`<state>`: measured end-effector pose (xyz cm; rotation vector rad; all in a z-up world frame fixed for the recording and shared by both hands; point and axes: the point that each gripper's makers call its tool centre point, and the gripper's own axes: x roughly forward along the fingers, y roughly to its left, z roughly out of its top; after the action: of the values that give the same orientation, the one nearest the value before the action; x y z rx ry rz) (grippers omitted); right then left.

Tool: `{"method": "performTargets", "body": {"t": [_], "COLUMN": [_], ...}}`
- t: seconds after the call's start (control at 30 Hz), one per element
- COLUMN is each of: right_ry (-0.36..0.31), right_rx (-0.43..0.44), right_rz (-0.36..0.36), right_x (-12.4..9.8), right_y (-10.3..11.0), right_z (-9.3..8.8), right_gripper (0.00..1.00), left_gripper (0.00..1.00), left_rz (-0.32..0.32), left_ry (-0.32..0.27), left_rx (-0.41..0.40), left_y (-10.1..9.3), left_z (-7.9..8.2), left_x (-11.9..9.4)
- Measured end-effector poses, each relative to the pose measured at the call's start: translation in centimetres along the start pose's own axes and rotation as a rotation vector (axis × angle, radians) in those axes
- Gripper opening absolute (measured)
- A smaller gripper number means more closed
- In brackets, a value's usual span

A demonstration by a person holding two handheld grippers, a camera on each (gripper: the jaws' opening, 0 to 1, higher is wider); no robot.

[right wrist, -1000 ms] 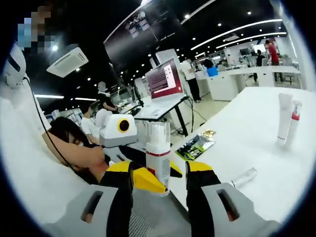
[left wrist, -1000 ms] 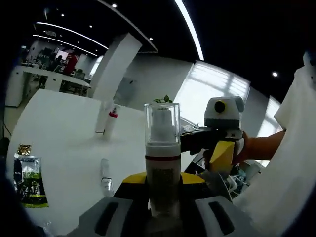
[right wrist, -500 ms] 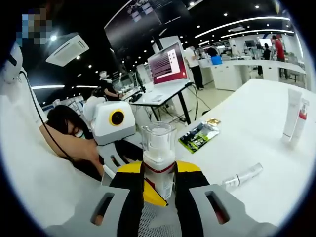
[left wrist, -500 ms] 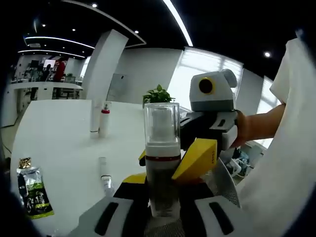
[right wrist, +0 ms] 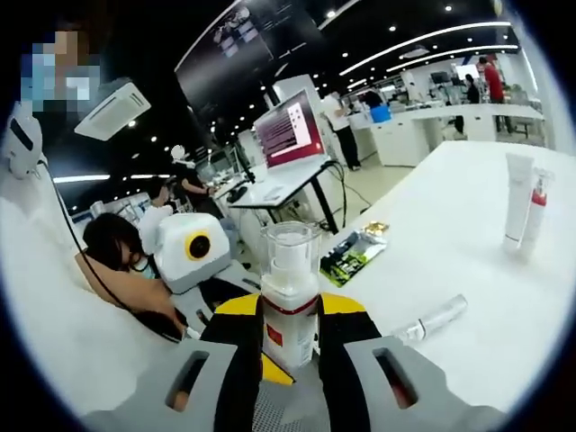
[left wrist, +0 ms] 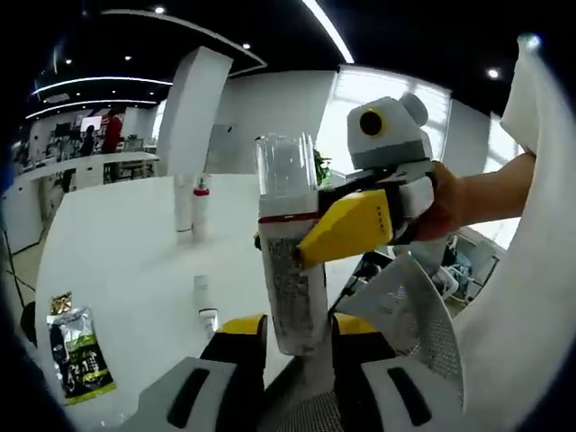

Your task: Arrange the skincare products in the storage area until every visible bottle or jar stands upright without overlapping.

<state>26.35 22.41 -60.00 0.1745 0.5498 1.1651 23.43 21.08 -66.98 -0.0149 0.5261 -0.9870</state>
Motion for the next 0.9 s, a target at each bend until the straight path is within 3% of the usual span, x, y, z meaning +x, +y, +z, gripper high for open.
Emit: {"method": "performTargets", "body": {"t": [0.17, 0.3, 0.6, 0.9], "right_ry": [-0.047, -0.09, -0.097, -0.069], "right_rx": [0.056, 0.115, 0.141, 0.15], "right_rz": [-0.06, -0.109, -0.192, -0.2], "right_x": [-1.5, -2.5, -1.9, 0.5], "right_y": [-2.3, -4.4, -8.2, -9.9], "right_z": [1.0, 1.9, 2.8, 2.9], "right_gripper": [0.2, 0.2, 0.2, 0.2], "left_gripper": [0.28, 0.27, 0.25, 0.23], "left_rz": [0.173, 0.244, 0.312, 0.331], "left_ry": [0.04, 0.044, 0.105, 0.158], "left_rx": [0.078, 0.139, 0.188, 0.225], "left_y": [2.4, 3.1, 4.2, 4.6], "left_z": [-0.7, -0.6, -1.7, -2.6], "left_x": [0.2, 0.5, 1.1, 1.3]}}
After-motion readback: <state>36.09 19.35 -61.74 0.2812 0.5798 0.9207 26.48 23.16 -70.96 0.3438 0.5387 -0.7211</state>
